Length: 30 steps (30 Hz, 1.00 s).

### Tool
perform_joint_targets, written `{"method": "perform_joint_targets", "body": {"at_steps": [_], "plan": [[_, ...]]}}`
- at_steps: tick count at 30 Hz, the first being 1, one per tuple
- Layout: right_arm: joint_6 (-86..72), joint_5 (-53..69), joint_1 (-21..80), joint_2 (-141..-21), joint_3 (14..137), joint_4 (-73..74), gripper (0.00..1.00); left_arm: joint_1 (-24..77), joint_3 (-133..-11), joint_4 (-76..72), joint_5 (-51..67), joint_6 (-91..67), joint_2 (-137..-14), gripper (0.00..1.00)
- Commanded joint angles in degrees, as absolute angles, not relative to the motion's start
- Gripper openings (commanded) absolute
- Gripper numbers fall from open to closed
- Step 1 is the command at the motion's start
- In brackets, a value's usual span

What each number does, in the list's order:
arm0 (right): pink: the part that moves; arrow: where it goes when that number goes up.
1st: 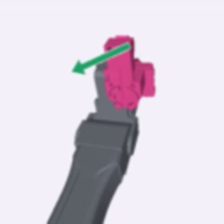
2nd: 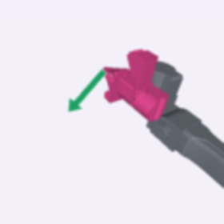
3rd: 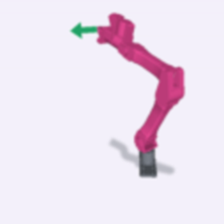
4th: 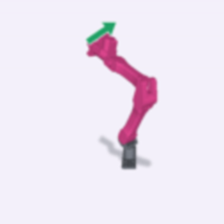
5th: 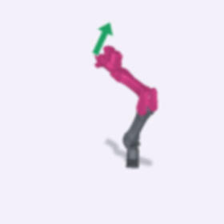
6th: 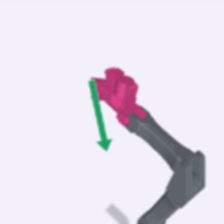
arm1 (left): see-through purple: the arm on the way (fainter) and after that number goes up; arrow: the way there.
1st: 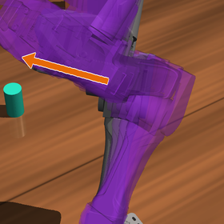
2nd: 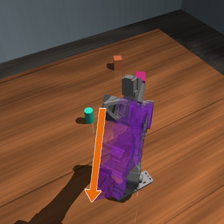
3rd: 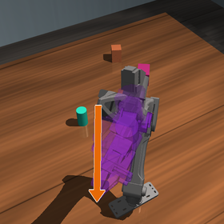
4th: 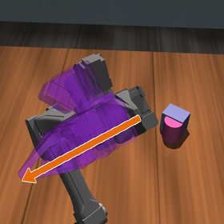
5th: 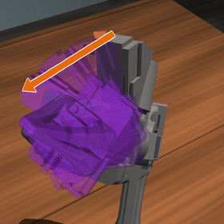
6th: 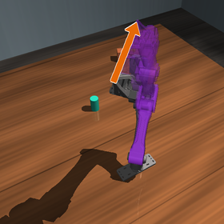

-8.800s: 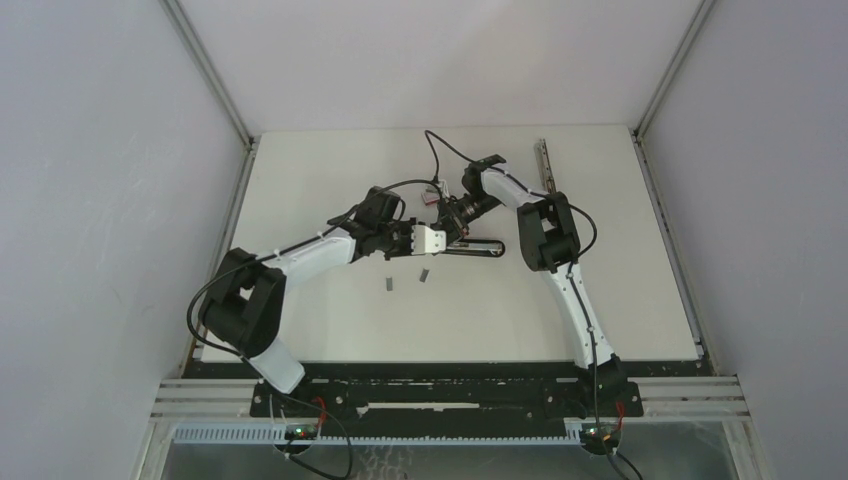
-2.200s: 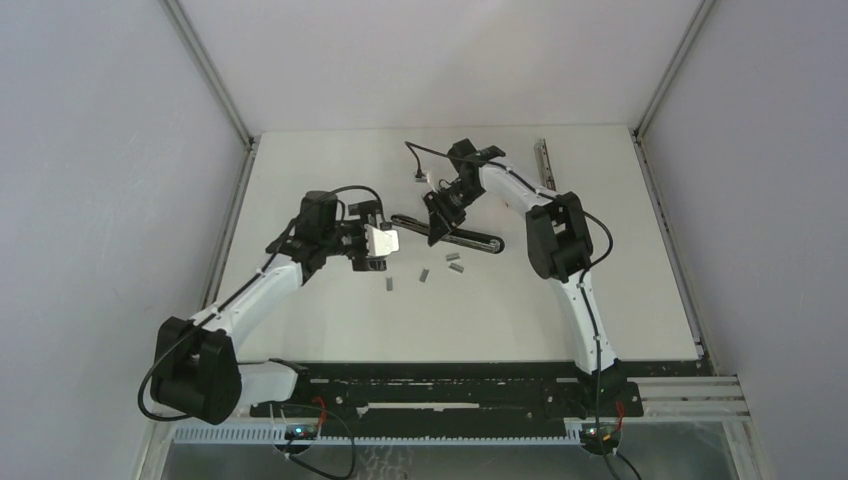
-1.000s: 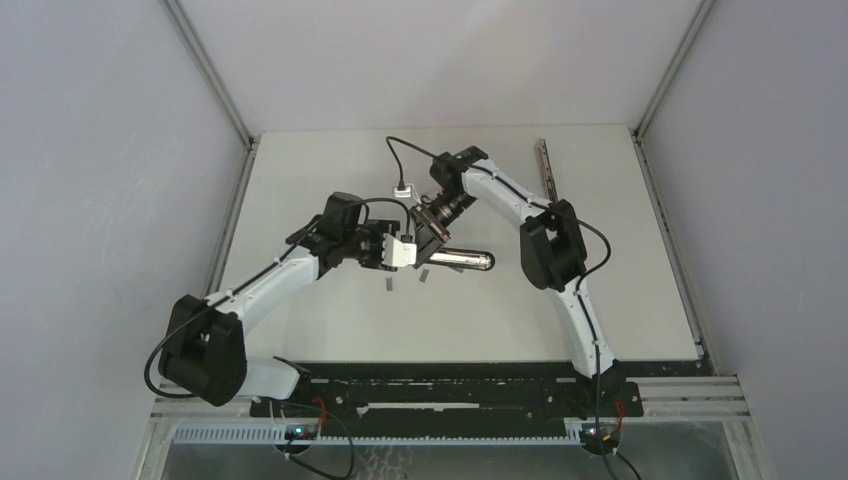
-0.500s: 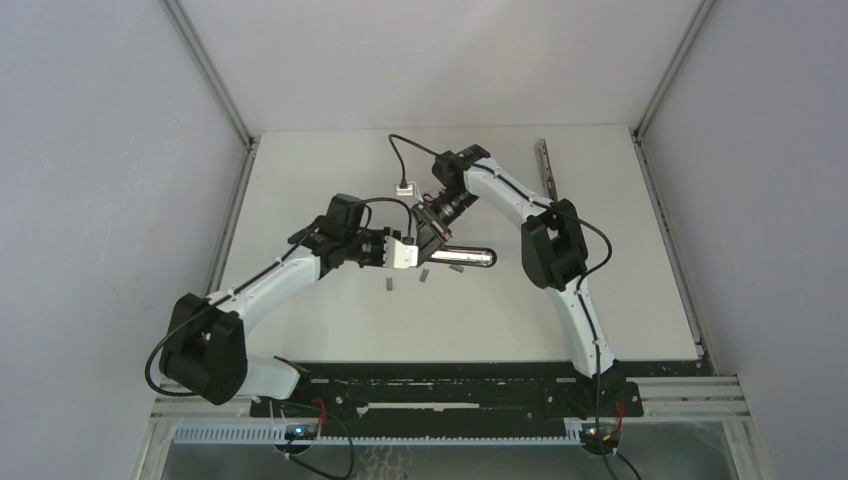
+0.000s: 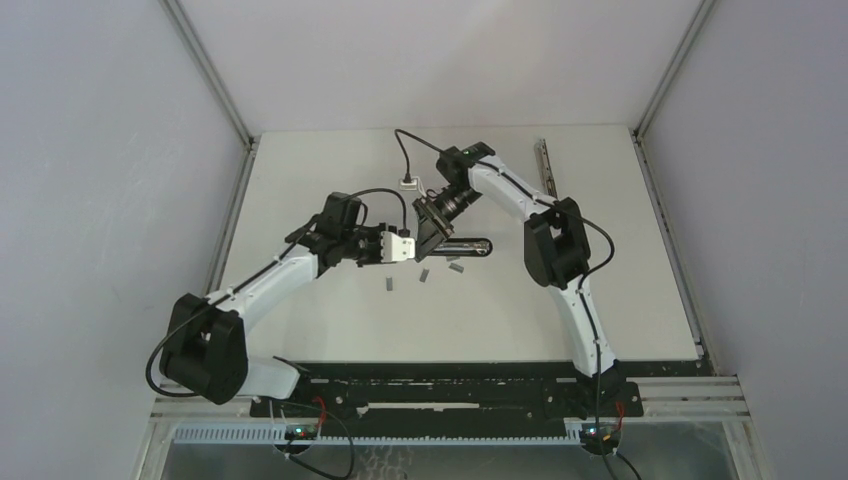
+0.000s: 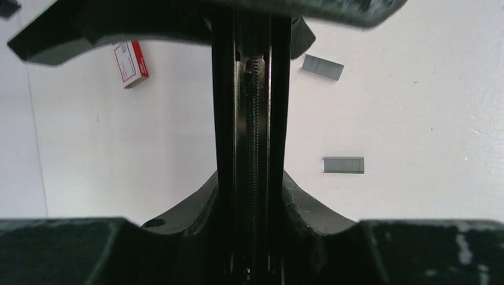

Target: Unload the staples from the stapler

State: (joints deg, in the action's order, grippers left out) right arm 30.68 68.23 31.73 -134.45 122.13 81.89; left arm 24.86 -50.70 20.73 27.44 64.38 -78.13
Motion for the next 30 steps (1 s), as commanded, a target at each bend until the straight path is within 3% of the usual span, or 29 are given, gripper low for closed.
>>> {"method": "perform_joint_targets", "body": {"at_steps": [1, 2, 3, 4, 13, 19, 30], "plan": [[25.89, 68.46, 29.88, -130.35, 123.98, 78.45, 0.64, 22.58, -53.26, 16.53, 31.83, 60.61, -77.05, 0.0], [24.96, 68.04, 29.43, -130.03, 123.77, 77.7, 0.74, 22.14, -53.28, 16.46, 32.33, 60.16, -76.96, 0.0], [23.87, 67.46, 28.91, -129.61, 123.5, 76.35, 0.91, 21.72, -53.26, 16.36, 32.71, 59.8, -76.84, 0.0], [22.64, 66.79, 28.45, -129.11, 123.13, 75.1, 0.99, 21.31, -53.31, 16.35, 32.91, 59.62, -76.8, 0.0], [8.21, 58.72, 21.59, -123.18, 119.61, 61.68, 1.0, 18.93, -52.13, 14.69, 33.59, 57.47, -76.67, 0.0], [5.37, 51.37, 17.47, -120.02, 118.35, 59.12, 1.0, 16.31, -52.45, 11.46, 33.83, 52.21, -77.5, 0.0], [3.76, 49.15, 12.61, -116.2, 114.36, 56.12, 1.0, 9.87, -55.21, 6.0, 28.47, 39.49, -81.93, 0.0]]}}
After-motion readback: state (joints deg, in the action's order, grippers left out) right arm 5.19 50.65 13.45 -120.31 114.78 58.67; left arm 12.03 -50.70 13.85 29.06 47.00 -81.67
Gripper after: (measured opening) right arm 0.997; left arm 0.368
